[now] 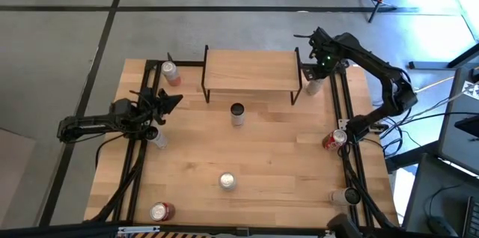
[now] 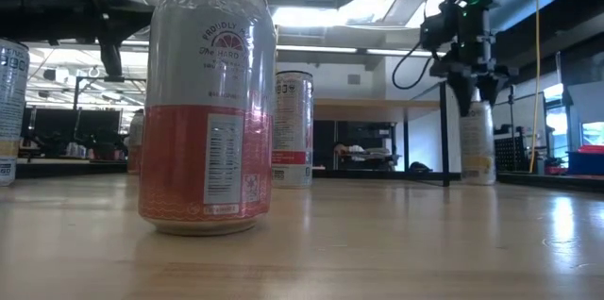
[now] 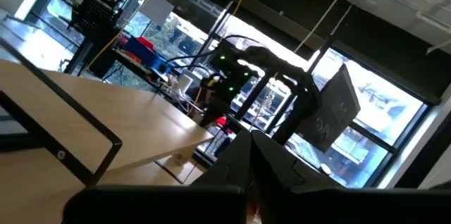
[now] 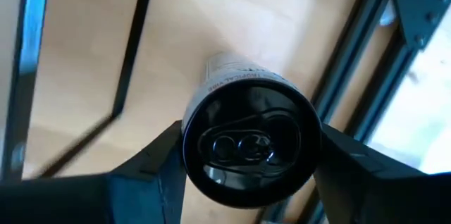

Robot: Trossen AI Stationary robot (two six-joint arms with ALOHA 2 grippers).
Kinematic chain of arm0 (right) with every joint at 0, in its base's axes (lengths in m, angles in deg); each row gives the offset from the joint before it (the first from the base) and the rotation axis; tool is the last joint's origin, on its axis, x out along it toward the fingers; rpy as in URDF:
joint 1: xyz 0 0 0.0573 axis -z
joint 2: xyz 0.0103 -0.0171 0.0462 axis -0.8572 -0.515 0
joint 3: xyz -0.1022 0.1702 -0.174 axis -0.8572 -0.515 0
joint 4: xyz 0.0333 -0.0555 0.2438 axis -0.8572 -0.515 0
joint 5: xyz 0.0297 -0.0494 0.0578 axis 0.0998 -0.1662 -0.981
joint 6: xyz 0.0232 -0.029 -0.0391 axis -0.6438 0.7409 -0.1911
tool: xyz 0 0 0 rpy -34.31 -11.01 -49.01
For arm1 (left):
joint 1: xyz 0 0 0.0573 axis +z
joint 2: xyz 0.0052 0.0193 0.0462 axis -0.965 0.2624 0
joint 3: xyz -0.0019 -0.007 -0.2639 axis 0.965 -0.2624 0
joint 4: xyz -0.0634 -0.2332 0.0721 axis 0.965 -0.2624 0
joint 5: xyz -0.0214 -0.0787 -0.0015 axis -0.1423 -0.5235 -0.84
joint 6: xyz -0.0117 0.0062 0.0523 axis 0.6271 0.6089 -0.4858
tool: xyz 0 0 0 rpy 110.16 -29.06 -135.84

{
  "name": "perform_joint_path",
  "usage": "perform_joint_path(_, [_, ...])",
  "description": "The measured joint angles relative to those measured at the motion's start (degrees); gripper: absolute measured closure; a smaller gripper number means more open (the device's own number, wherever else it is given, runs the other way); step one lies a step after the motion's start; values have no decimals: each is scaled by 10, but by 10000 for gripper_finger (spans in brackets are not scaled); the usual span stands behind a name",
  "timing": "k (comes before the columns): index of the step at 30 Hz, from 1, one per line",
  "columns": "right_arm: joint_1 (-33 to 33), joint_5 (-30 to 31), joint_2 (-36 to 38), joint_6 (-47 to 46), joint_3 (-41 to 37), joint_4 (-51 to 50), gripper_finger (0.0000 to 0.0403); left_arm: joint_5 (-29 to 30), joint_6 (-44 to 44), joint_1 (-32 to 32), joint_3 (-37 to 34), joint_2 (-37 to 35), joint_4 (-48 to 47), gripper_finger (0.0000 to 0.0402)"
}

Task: Place canned beverage on shelf
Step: Put the right white and yellow soda can on the shelf

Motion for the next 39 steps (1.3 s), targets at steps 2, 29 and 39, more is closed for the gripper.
perform_joint_path(2, [-17,-1,24,-5,0,-21,184,0,6,0,0,0,-3,379])
perform_joint_path(29, [-494,-95,82,-2,2,45,184,-123,-51,0,160,173,-88,218])
perform_joint_path(39, [-613,-38,-1,112,2,43,184,-166,-11,-14,248,320,-89,234])
